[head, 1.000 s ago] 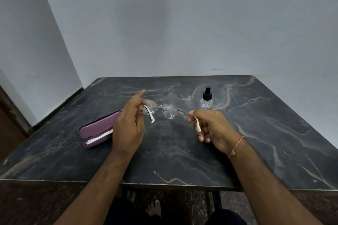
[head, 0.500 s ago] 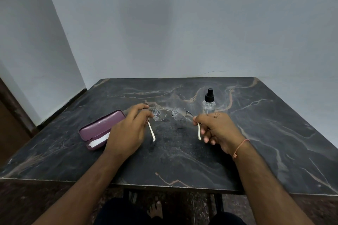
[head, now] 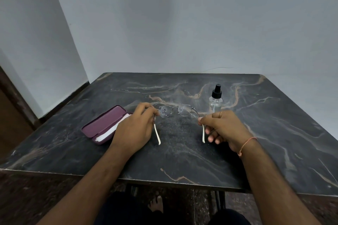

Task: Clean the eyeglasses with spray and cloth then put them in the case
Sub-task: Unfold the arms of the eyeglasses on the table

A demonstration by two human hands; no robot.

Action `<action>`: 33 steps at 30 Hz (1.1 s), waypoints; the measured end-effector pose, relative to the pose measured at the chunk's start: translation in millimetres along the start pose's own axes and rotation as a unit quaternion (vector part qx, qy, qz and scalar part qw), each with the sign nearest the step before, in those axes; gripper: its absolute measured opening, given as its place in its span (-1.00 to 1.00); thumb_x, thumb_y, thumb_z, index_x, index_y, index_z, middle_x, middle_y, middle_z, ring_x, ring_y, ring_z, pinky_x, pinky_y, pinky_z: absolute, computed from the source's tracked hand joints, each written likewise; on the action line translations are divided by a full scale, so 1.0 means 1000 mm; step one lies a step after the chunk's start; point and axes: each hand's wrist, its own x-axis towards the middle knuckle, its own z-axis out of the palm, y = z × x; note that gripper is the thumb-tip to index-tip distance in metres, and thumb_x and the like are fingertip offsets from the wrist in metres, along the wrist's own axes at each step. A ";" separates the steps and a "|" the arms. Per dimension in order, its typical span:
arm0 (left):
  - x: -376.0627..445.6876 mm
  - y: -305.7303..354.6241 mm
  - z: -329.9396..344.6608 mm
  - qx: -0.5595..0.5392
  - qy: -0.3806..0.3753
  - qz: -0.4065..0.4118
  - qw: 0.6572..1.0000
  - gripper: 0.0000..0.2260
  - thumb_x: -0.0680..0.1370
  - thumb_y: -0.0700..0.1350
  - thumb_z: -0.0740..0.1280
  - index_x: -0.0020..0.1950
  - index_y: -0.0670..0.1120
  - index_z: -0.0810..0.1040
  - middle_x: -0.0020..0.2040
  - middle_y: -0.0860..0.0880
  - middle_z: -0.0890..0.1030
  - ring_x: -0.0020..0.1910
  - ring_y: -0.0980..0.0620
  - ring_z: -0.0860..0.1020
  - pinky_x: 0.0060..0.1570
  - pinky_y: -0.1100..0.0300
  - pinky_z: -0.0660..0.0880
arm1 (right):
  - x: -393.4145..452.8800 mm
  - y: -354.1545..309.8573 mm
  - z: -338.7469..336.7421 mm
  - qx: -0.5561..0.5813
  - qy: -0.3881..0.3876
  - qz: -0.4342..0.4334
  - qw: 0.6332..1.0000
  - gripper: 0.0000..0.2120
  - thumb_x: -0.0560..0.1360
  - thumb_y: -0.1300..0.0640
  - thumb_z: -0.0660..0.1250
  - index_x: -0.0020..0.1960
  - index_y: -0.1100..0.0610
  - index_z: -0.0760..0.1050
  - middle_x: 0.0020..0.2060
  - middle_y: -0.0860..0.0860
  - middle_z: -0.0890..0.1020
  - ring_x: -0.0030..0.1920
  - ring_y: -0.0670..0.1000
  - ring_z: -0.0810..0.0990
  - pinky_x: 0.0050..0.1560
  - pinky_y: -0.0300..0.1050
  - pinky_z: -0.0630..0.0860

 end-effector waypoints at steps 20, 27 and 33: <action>-0.001 -0.004 0.002 -0.022 -0.053 -0.033 0.998 -0.72 0.66 -0.21 0.35 0.28 0.13 0.60 0.35 0.20 0.50 -0.32 0.30 0.44 -0.38 0.32 0.28 | 0.008 0.007 0.004 -0.021 0.021 -0.001 1.000 -0.81 0.58 0.16 0.56 0.02 0.29 0.66 -0.50 0.05 0.62 -0.55 0.07 0.63 -0.59 -0.20 0.51; -0.005 0.004 -0.006 -0.011 -0.024 -0.028 0.999 -0.71 0.65 -0.25 0.36 0.28 0.08 0.60 0.32 0.15 0.55 -0.36 0.14 0.42 -0.42 0.20 0.43 | 0.006 0.009 0.010 -0.038 0.059 -0.031 0.997 -0.78 0.52 0.07 0.59 -0.02 0.21 0.68 -0.53 0.03 0.60 -0.55 0.10 0.65 -0.57 -0.19 0.51; -0.019 -0.016 -0.040 0.006 0.098 0.008 0.995 -0.84 0.65 -0.09 0.33 0.22 0.06 0.59 0.20 0.12 0.61 0.03 0.03 0.61 -0.06 0.00 0.58 | -0.001 0.009 0.015 -0.104 0.095 -0.099 0.985 -0.82 0.48 -0.05 0.60 -0.03 -0.01 0.66 -0.48 0.07 0.68 -0.55 0.12 0.69 -0.57 -0.15 0.54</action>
